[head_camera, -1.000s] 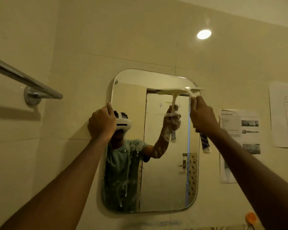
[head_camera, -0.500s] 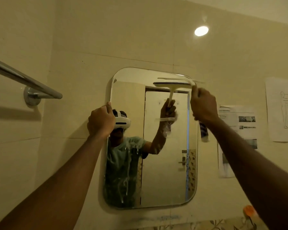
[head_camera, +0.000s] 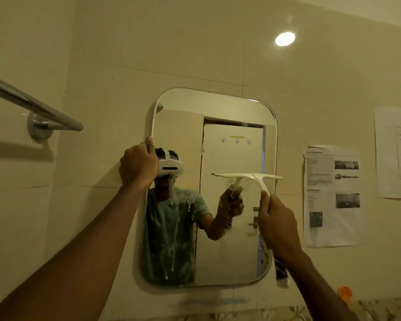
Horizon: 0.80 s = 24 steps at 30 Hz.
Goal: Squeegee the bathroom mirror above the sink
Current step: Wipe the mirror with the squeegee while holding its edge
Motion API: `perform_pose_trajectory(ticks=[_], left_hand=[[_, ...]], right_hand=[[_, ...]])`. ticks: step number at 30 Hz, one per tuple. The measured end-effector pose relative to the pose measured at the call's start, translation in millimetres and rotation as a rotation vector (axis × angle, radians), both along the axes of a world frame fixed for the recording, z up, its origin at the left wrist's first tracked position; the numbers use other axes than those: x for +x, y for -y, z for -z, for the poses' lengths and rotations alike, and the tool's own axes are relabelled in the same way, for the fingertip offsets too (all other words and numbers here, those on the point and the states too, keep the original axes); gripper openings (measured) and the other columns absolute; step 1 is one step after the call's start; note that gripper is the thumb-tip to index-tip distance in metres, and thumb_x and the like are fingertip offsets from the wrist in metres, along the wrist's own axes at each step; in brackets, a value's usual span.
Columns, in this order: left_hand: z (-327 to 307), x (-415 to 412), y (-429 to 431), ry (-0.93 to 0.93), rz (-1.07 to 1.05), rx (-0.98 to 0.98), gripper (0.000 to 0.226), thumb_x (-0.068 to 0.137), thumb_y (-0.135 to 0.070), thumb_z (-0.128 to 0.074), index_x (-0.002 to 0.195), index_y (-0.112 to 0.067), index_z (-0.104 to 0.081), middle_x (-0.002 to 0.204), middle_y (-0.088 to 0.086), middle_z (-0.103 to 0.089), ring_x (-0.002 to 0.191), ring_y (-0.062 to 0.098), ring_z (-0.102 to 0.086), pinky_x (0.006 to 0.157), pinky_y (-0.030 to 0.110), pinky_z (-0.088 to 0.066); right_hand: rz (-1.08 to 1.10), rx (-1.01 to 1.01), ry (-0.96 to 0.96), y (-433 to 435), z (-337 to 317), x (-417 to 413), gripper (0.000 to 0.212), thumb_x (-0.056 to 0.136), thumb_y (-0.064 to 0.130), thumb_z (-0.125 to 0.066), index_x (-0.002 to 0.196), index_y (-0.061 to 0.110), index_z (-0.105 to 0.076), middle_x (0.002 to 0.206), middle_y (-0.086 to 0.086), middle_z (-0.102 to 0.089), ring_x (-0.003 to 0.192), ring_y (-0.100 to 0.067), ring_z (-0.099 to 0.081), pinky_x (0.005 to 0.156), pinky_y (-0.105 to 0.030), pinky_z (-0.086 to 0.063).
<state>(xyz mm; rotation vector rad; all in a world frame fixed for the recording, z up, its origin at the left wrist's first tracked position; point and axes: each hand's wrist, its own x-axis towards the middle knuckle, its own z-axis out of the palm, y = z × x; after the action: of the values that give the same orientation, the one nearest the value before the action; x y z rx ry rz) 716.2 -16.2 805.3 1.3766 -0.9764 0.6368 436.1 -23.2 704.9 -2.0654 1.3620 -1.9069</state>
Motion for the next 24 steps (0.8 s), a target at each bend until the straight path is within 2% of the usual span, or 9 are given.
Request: perform_pose_trajectory(ticks=[3, 6, 9, 13, 16, 18, 20, 22, 24], left_hand=[[0.5, -0.5, 0.2, -0.002, -0.001, -0.004, 0.059, 0.103, -0.04, -0.024, 0.084, -0.002, -0.065, 0.081, 0.017, -0.067, 0.071, 0.029, -0.062, 0.06, 0.031, -0.041], [0.4, -1.7, -1.1, -0.018, -0.014, 0.004, 0.058, 0.103, -0.04, -0.025, 0.087, -0.001, -0.066, 0.082, 0.016, -0.067, 0.067, 0.023, -0.053, 0.06, 0.031, -0.038], [0.1, -1.5, -1.1, -0.024, -0.014, 0.013, 0.057, 0.103, -0.04, -0.026, 0.088, -0.002, -0.066, 0.082, 0.015, -0.067, 0.066, 0.02, -0.051, 0.057, 0.029, -0.036], [0.4, 0.9, -1.1, -0.022, 0.001, 0.027, 0.056, 0.103, -0.04, -0.026, 0.087, -0.003, -0.065, 0.079, 0.013, -0.064, 0.065, 0.019, -0.05, 0.048, 0.025, -0.028], [-1.7, 3.5, -3.4, -0.01, 0.006, 0.067, 0.056, 0.103, -0.041, -0.026, 0.087, -0.002, -0.064, 0.071, 0.007, -0.055, 0.059, 0.016, -0.046, 0.046, 0.023, -0.025], [-4.7, 5.3, -4.3, -0.003, 0.019, 0.106, 0.057, 0.103, -0.041, -0.025, 0.091, -0.001, -0.064, 0.075, 0.01, -0.058, 0.062, 0.018, -0.048, 0.046, 0.023, -0.025], [-7.8, 6.9, -5.8, -0.007, 0.036, 0.132, 0.058, 0.103, -0.041, -0.025, 0.095, 0.001, -0.065, 0.086, 0.018, -0.065, 0.068, 0.022, -0.05, 0.049, 0.026, -0.03], [-9.3, 7.8, -6.0, -0.009, 0.052, 0.136, 0.059, 0.103, -0.041, -0.025, 0.096, 0.001, -0.066, 0.088, 0.019, -0.066, 0.07, 0.023, -0.05, 0.052, 0.028, -0.031], [-8.3, 7.8, -6.4, -0.007, 0.061, 0.132, 0.058, 0.103, -0.04, -0.026, 0.097, 0.001, -0.066, 0.082, 0.016, -0.063, 0.068, 0.021, -0.05, 0.049, 0.026, -0.03]], right_hand=[[-0.005, -0.062, 0.042, -8.4, -54.1, -1.7, 0.041, 0.103, 0.037, -0.032, 0.07, 0.018, -0.048, 0.061, -0.001, -0.051, 0.048, -0.013, -0.046, 0.044, -0.026, -0.042], [0.018, -0.167, 0.045, 2.0, -133.4, -1.5, 0.041, 0.103, 0.036, -0.03, 0.071, 0.018, -0.049, 0.06, 0.0, -0.051, 0.043, -0.012, -0.048, 0.036, -0.024, -0.044], [0.049, -0.192, 0.007, 14.0, -175.8, 0.7, 0.04, 0.104, 0.036, -0.029, 0.086, 0.012, -0.055, 0.063, -0.003, -0.055, 0.042, -0.014, -0.053, 0.028, -0.016, -0.039], [0.031, -0.142, -0.028, 17.5, -129.0, 7.8, 0.038, 0.104, 0.034, -0.029, 0.084, 0.012, -0.053, 0.06, -0.001, -0.052, 0.041, -0.008, -0.045, 0.031, -0.009, -0.033], [0.004, -0.036, -0.036, 8.5, -52.2, 13.8, 0.037, 0.103, 0.037, -0.03, 0.083, 0.016, -0.052, 0.062, -0.003, -0.056, 0.045, -0.011, -0.049, 0.041, -0.024, -0.046], [0.017, 0.026, -0.067, -3.9, -23.0, 16.0, 0.039, 0.103, 0.038, -0.03, 0.082, 0.015, -0.053, 0.062, -0.002, -0.057, 0.047, -0.012, -0.052, 0.043, -0.025, -0.044], [0.027, 0.057, -0.091, -16.3, -29.9, 15.8, 0.041, 0.103, 0.039, -0.029, 0.08, 0.014, -0.053, 0.063, -0.002, -0.056, 0.047, -0.011, -0.051, 0.041, -0.019, -0.04], [0.034, 0.006, -0.079, -22.6, -65.9, 15.8, 0.043, 0.104, 0.038, -0.029, 0.076, 0.015, -0.052, 0.061, 0.0, -0.053, 0.044, -0.008, -0.047, 0.036, -0.014, -0.035], [0.058, -0.108, -0.07, -21.6, -116.3, 19.5, 0.045, 0.104, 0.036, -0.028, 0.07, 0.017, -0.05, 0.057, 0.0, -0.052, 0.041, -0.011, -0.048, 0.037, -0.02, -0.041]])
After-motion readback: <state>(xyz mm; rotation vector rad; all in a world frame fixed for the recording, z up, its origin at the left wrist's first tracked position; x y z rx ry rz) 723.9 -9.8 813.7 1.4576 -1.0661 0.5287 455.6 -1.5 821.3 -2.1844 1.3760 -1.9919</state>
